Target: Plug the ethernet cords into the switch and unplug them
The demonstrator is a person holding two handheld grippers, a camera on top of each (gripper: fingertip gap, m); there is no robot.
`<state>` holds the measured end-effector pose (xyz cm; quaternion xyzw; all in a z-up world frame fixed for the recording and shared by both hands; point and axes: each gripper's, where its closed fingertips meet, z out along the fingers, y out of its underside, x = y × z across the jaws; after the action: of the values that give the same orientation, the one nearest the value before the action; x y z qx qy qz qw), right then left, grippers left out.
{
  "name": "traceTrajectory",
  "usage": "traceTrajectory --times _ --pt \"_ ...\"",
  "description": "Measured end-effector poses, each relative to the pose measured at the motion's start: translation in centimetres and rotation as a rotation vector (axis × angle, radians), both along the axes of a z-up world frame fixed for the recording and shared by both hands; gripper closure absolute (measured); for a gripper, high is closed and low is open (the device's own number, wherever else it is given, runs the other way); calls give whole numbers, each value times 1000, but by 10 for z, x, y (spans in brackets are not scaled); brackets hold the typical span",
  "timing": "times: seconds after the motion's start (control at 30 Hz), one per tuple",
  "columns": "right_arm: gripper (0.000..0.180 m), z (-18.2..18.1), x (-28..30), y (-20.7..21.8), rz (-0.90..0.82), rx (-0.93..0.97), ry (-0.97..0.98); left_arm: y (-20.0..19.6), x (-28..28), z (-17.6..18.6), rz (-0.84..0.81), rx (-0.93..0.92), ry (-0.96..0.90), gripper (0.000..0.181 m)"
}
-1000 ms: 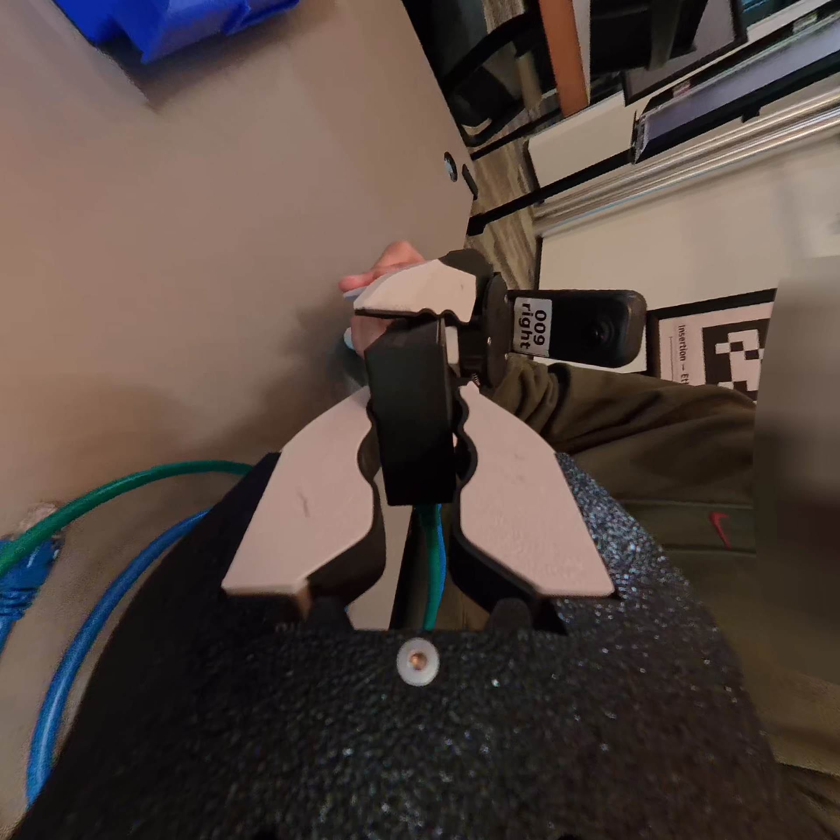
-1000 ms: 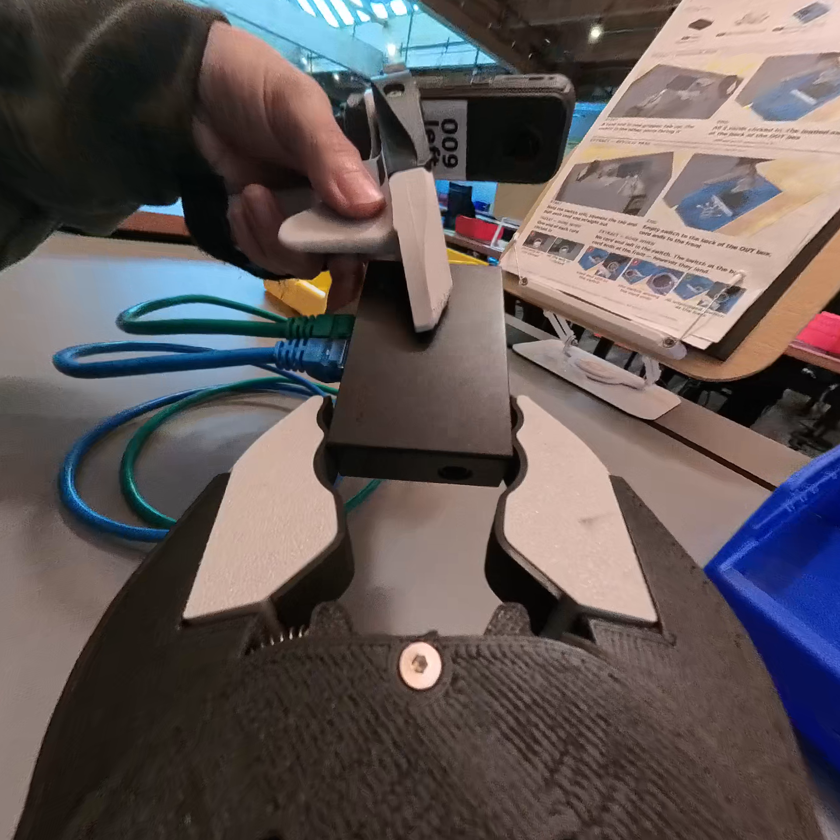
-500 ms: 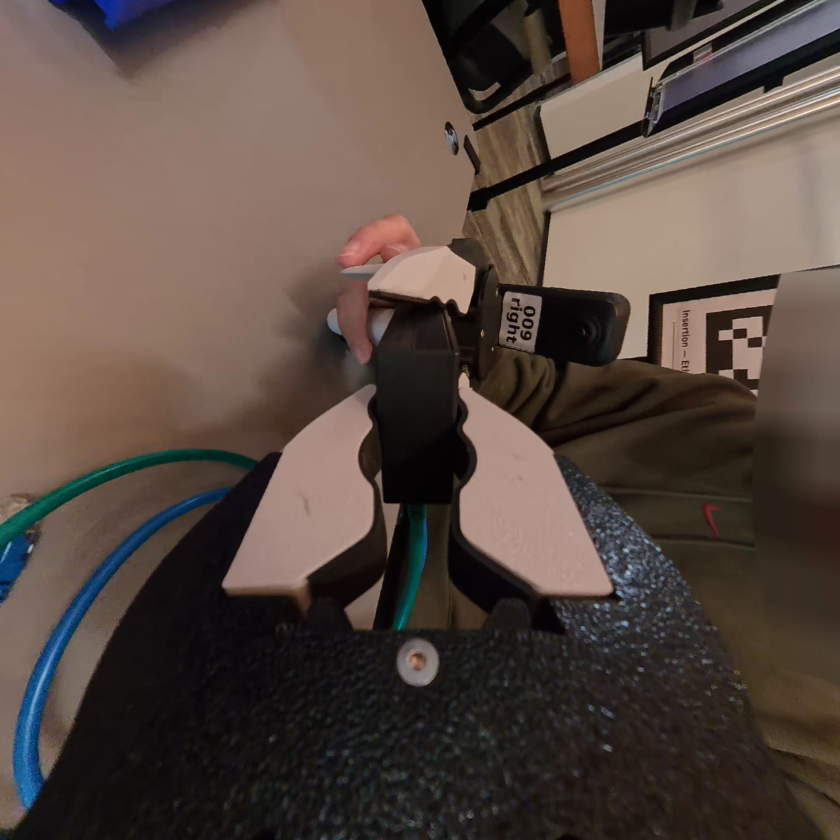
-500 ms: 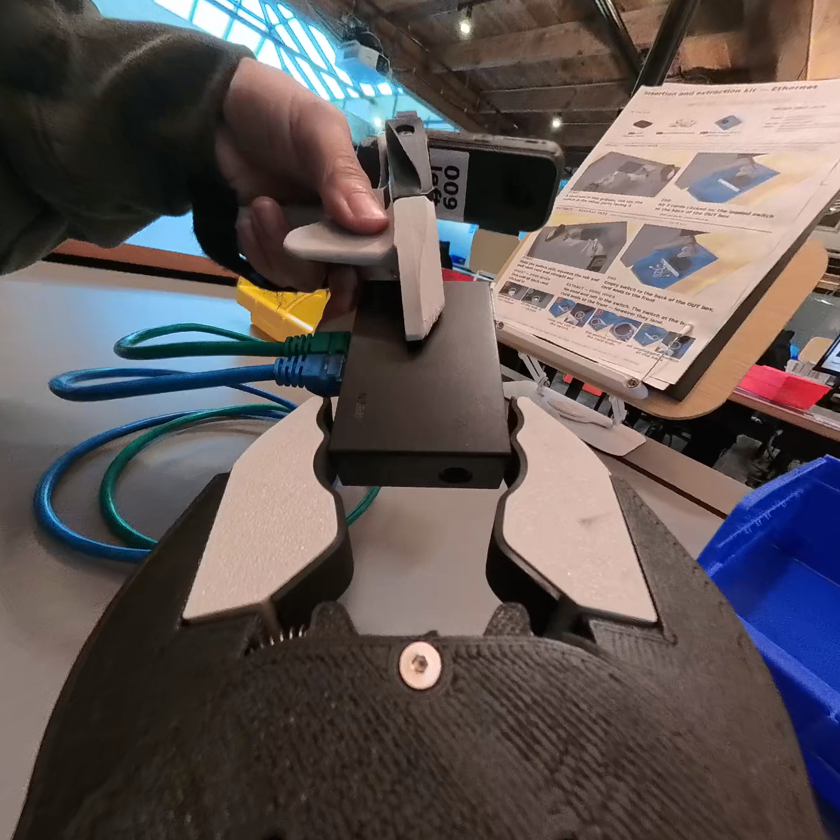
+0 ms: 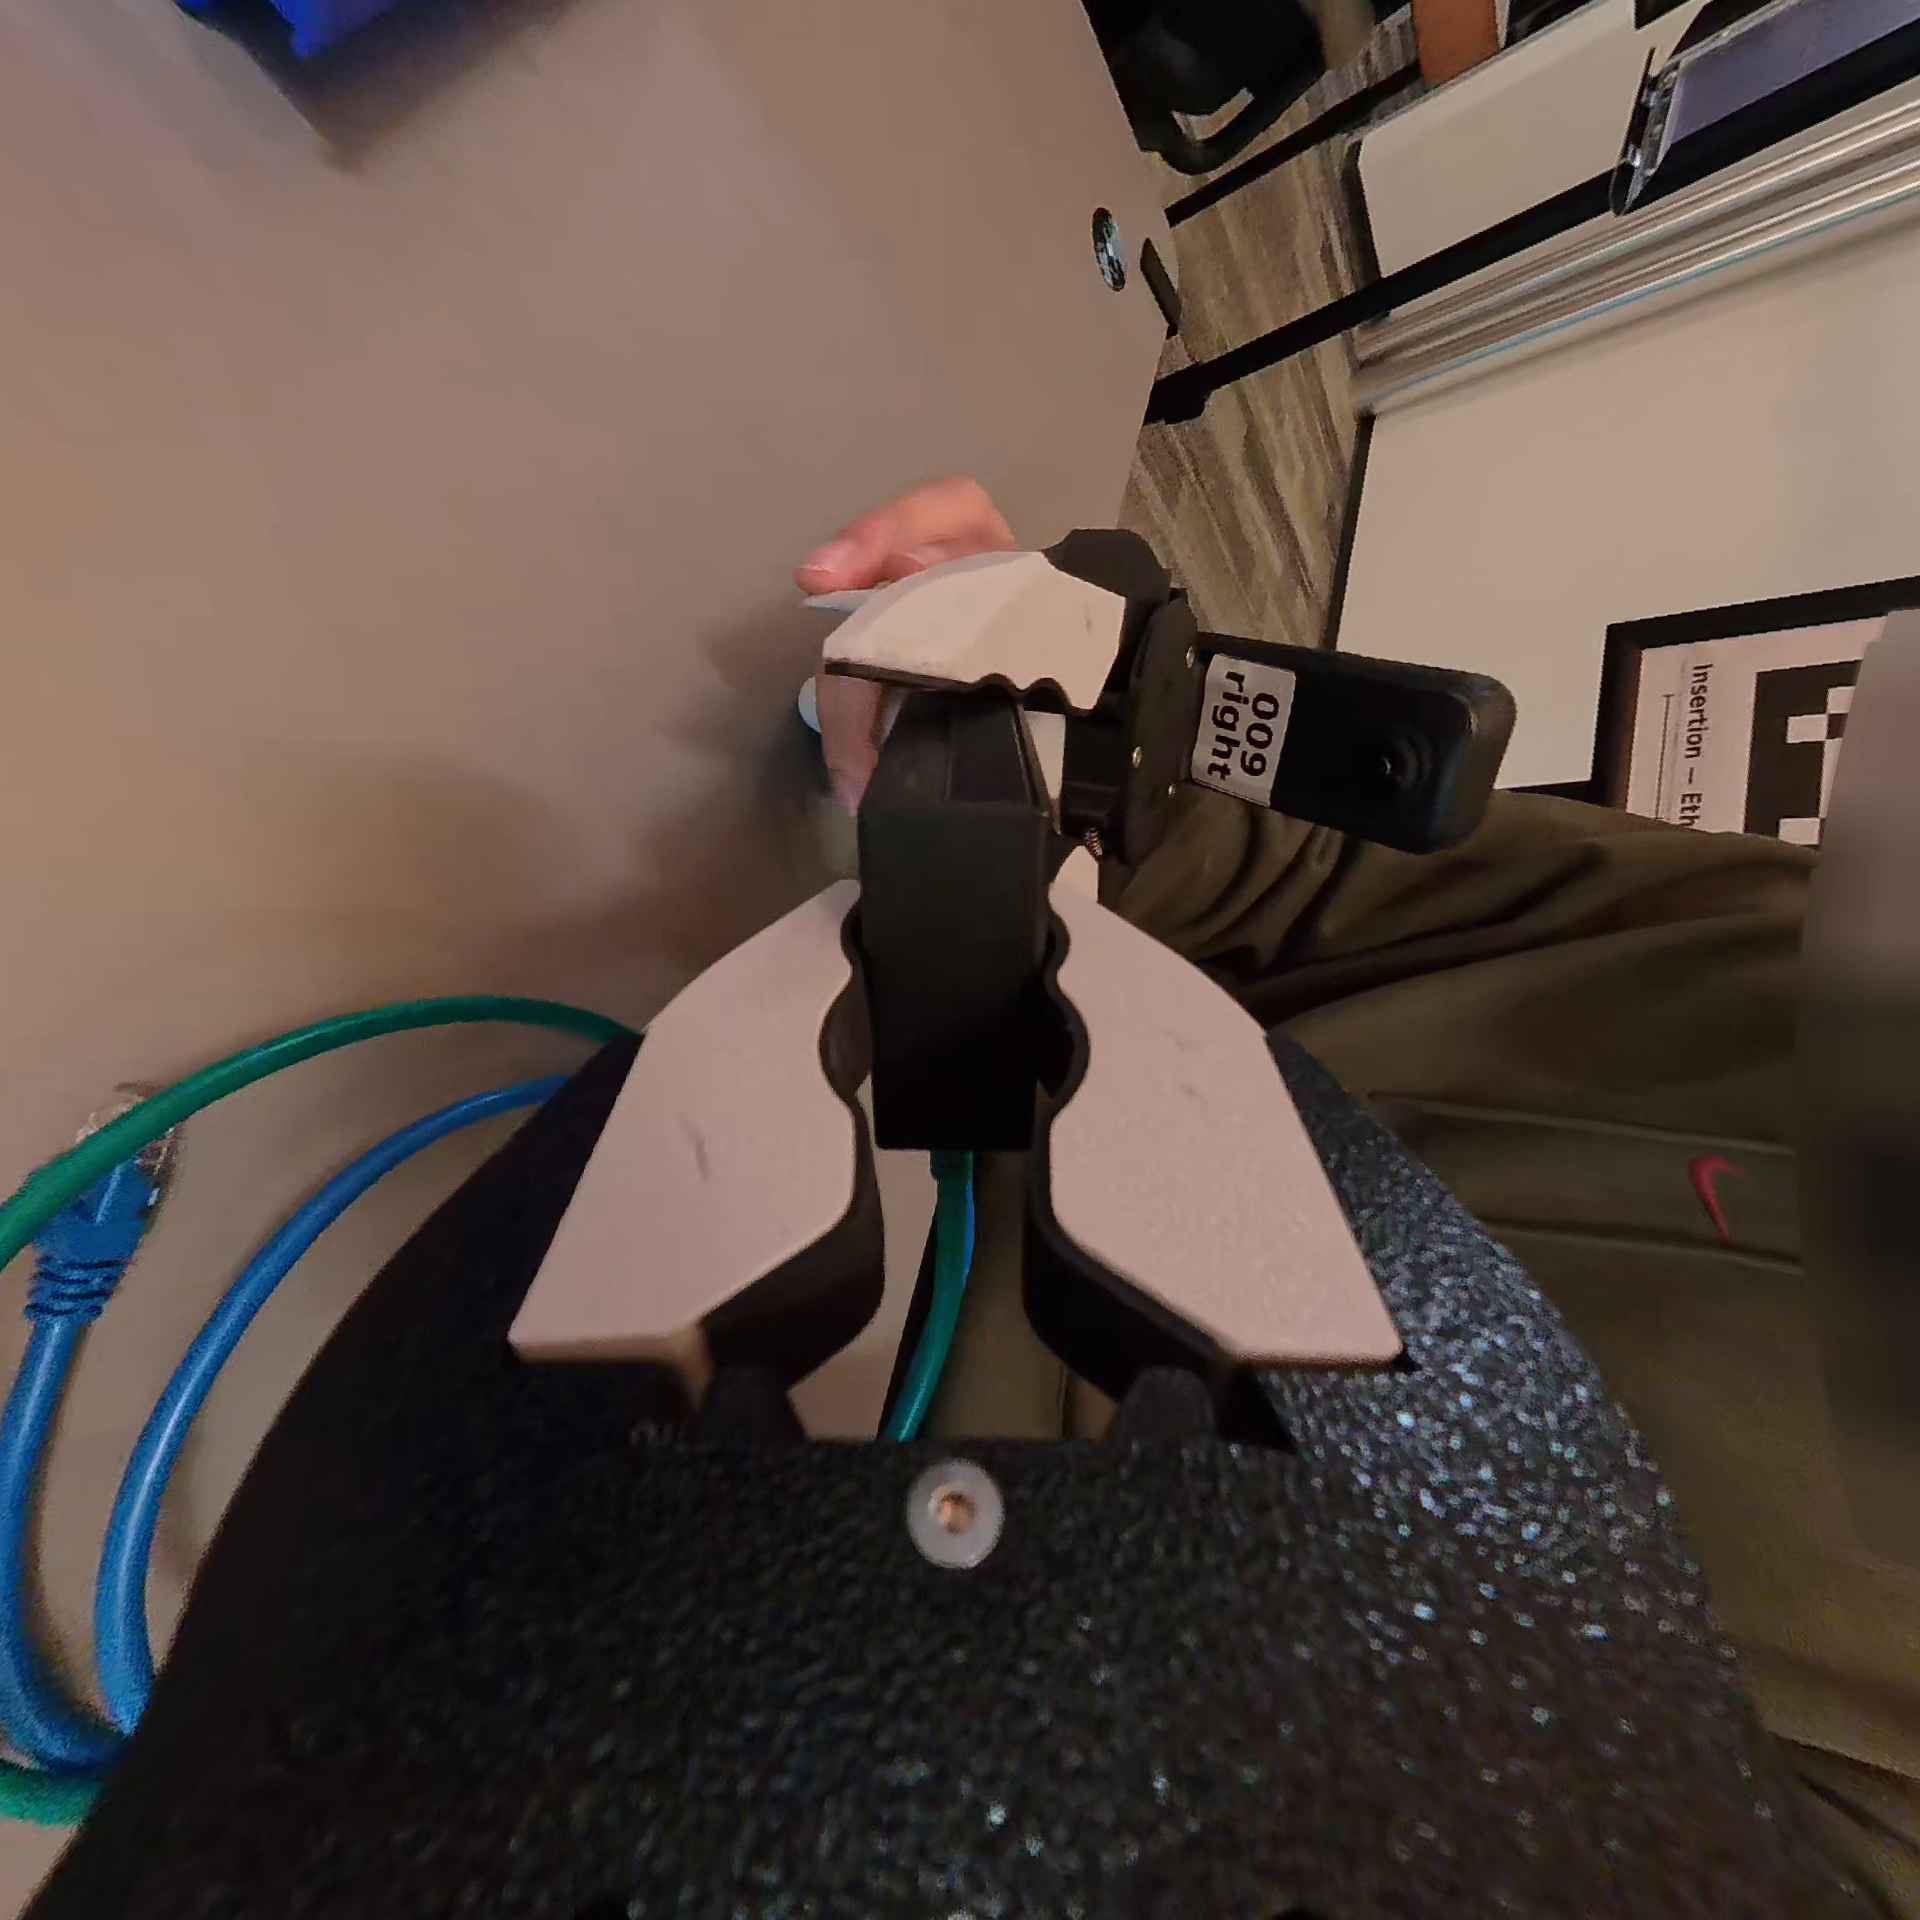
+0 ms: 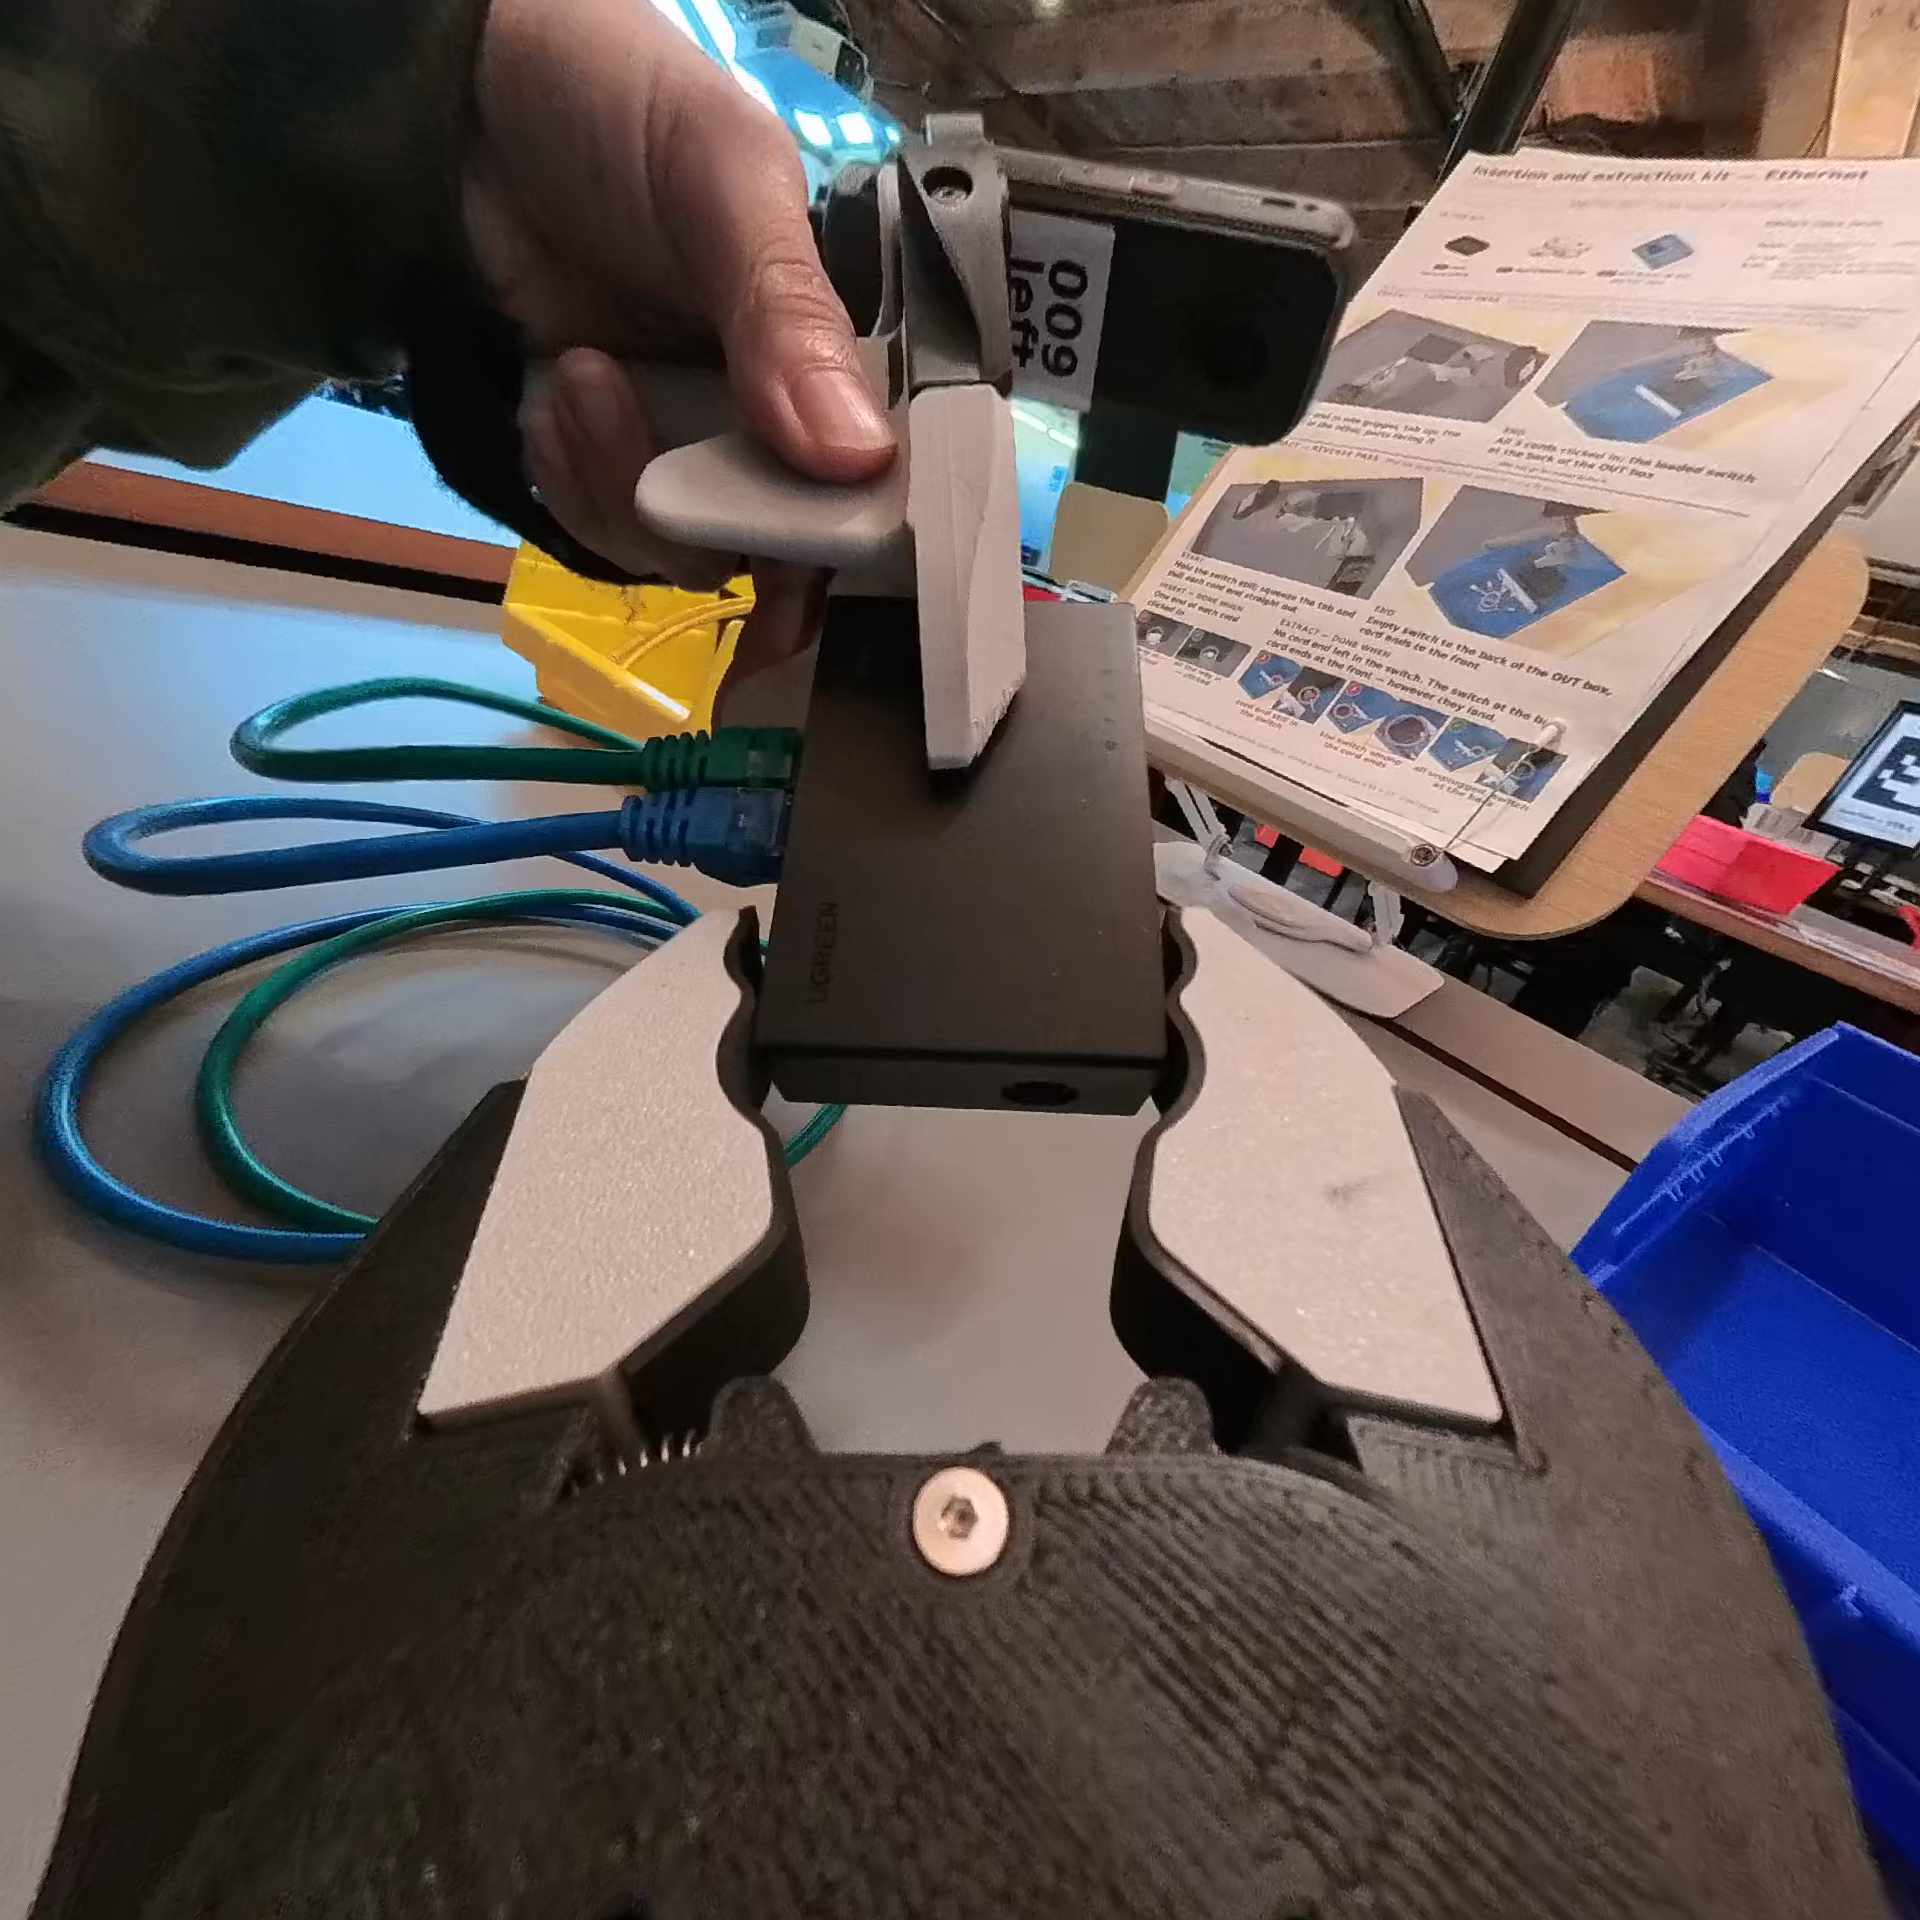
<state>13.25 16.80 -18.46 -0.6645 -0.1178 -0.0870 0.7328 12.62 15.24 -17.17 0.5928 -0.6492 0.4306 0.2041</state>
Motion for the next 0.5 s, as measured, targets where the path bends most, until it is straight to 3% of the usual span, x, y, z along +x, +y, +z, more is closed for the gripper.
traceTrajectory --times 0.27,0.5 --pt "107 -4 -1 2 11 -39 17 -1 2 -4 13 -1 -9 153" --pt "107 3 13 -3 4 -9 168 5 14 14 79 -120 -139 149"
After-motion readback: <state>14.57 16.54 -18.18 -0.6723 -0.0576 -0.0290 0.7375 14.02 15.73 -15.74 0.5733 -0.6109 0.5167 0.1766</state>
